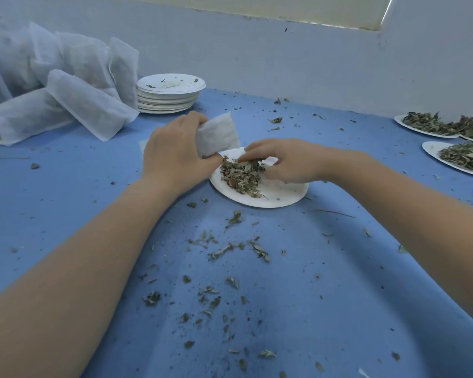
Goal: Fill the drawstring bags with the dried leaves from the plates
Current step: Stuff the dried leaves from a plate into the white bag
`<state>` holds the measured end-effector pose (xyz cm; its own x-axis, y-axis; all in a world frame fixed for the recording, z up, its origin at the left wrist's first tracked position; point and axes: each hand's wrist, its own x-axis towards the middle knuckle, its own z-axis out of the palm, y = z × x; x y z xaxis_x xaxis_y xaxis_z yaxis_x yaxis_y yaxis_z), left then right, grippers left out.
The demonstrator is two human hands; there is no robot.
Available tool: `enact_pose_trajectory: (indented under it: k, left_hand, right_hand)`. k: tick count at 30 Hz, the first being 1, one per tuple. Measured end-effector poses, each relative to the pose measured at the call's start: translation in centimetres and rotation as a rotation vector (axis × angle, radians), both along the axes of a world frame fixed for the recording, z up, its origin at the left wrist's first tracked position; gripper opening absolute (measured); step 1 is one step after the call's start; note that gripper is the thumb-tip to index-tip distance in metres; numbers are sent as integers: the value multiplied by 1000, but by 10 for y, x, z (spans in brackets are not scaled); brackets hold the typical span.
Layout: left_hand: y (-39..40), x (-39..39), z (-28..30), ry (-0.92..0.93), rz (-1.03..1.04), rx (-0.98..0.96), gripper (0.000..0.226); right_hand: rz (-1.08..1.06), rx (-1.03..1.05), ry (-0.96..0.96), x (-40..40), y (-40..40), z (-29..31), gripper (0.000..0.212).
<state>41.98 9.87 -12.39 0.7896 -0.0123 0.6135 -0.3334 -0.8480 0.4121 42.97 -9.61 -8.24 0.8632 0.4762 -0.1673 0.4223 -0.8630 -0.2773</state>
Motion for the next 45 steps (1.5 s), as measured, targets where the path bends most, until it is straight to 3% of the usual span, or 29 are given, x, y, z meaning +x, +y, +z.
enact_pose_trajectory:
  k: [6,11,14,17,21,25,30,45]
  left_hand:
    - [2,2,-4,16,13,0,42]
    - [2,2,-5,29,12,13,43]
    - [1,1,-5,32,10,20,43]
    - [1,1,-4,33,11,21,42]
    - [0,0,-4,36,4,23,42]
    - [-1,-1,-3,37,-6,33,42]
    - [-2,-2,-3,11,-26,76,44]
    - [-10,-6,0,-37,-107,91,49]
  right_hand:
    - [-24,-93,-81,-4,-15,6,40]
    - [-1,-57,-70,-3,-12,8,53]
    - [39,-100,-69,-2,-5,2,42]
    - [13,-59,-176,0,-7,-4,30]
    - [-24,-24,-280,-2,-12,-10,31]
    - [-88,119,-343,-6,-19,4,17]
    - [-82,144,-496,-9,-16,24,22]
    - [33,142,-504,-17,20,25,13]
